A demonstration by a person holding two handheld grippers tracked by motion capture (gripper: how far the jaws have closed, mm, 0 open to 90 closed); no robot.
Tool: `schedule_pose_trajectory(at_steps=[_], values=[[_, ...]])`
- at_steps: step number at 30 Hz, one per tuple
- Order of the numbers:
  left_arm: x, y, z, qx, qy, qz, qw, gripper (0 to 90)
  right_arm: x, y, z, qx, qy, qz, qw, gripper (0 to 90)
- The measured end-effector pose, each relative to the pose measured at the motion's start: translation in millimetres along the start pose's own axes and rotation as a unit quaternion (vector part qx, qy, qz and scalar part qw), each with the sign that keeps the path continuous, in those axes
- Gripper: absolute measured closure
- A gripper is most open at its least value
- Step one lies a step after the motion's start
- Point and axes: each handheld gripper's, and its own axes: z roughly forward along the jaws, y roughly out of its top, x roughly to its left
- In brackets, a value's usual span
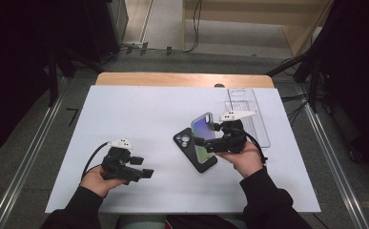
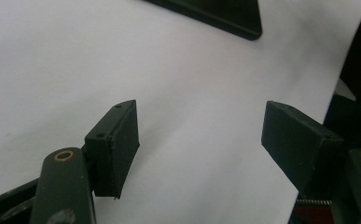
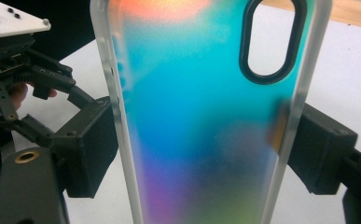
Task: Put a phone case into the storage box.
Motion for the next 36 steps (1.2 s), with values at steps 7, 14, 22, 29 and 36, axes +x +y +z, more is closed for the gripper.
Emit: schedule_pose_trajectory(at_steps=[7,14,22,29,36], values=[[0.5,-3.0,-4.9,-0.012,0.011,-0.008,0.9998,27.8,-4.6,5.3,-6.4,-0.008,-0.015,0.007,0.9998,16.3],[0.8,-7.7,-10.3,-0.018,0.025,-0.016,0.9994,27.8,-8.7,11.7,-12.1,-0.025,-0.032,0.021,0.9990,16.4],[-0.7,-12.4,-14.3,-0.026,0.040,-0.021,0.9986,27.8,-15.7,16.5,-15.6,-0.030,-0.052,0.031,0.9977,16.4],[-1.1,-15.6,-15.7,-0.026,0.047,-0.024,0.9983,27.8,-25.3,20.9,-23.8,-0.041,-0.079,0.039,0.9952,16.3],[-1.2,-16.6,-17.8,-0.029,0.051,-0.029,0.9979,27.8,-38.5,22.8,-37.5,-0.057,-0.104,0.052,0.9915,16.4]])
